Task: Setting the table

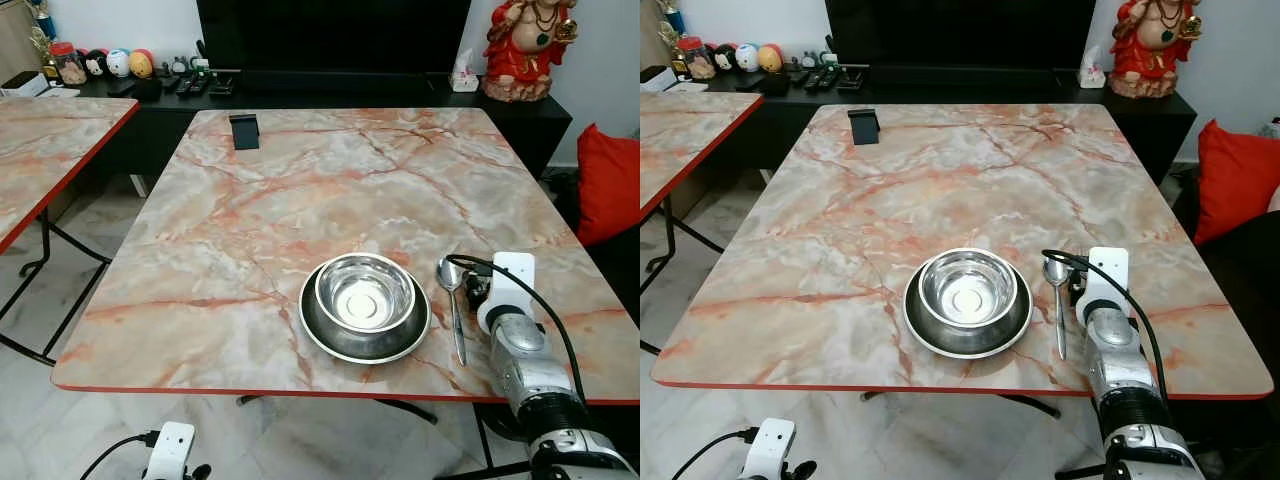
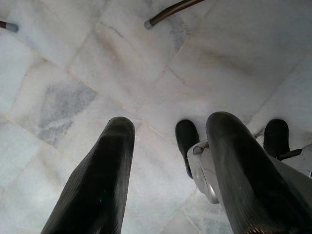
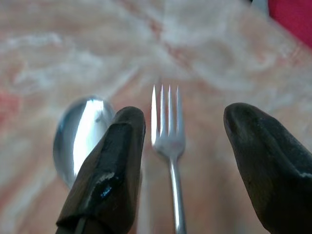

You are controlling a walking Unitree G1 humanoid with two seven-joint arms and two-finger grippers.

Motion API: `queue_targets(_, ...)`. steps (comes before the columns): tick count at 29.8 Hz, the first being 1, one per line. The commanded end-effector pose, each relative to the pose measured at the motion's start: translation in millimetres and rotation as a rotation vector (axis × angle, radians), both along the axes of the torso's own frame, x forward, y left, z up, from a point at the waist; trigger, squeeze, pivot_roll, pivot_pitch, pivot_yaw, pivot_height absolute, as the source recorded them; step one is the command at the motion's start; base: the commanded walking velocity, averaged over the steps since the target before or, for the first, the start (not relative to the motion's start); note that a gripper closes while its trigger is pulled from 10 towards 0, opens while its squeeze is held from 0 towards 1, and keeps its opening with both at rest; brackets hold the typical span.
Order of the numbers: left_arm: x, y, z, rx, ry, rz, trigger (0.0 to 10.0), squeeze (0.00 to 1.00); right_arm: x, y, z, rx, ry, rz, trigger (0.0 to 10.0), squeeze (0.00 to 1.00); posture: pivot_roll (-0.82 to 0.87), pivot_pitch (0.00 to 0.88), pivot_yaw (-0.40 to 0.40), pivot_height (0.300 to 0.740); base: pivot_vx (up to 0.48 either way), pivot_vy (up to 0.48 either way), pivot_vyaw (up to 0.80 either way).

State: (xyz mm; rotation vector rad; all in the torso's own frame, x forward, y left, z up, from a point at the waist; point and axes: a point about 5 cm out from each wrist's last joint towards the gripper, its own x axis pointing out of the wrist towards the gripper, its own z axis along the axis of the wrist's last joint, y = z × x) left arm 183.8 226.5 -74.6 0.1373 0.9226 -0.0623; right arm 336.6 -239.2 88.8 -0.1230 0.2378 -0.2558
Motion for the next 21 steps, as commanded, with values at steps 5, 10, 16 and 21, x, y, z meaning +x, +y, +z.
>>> queue_targets(5, -2.6, 2.2, -0.9, 0.008, 0.013, -0.006, 10.0, 0.00, -3.8, -4.4, 31.1, -0.032, -0.227, -0.027, 10.0, 0.00, 0.00, 0.000, -0.001, 0.740, 0.000, 0.000, 0.00)
queue_targets(10, -3.0, 2.9, -0.8, 0.008, 0.009, 0.001, 10.0, 0.00, -20.4, 5.5, 49.2, -0.033, -0.399, -0.036, 10.0, 0.00, 0.00, 0.000, -0.001, 0.740, 0.000, 0.000, 0.00)
queue_targets(16, -2.9, 3.7, -0.4, 0.009, 0.001, 0.008, 10.0, 0.00, -46.3, 18.4, 60.6, -0.062, -0.514, -0.044, 10.0, 0.00, -0.01, 0.000, -0.008, 0.740, 0.000, 0.000, 0.00)
queue_targets(21, -2.5, 2.7, -0.5, 0.007, -0.001, 0.010, 10.0, 0.00, -53.2, 22.4, 58.9, -0.054, -0.512, -0.035, 10.0, 0.00, -0.02, 0.000, -0.014, 0.740, 0.000, 0.000, 0.00)
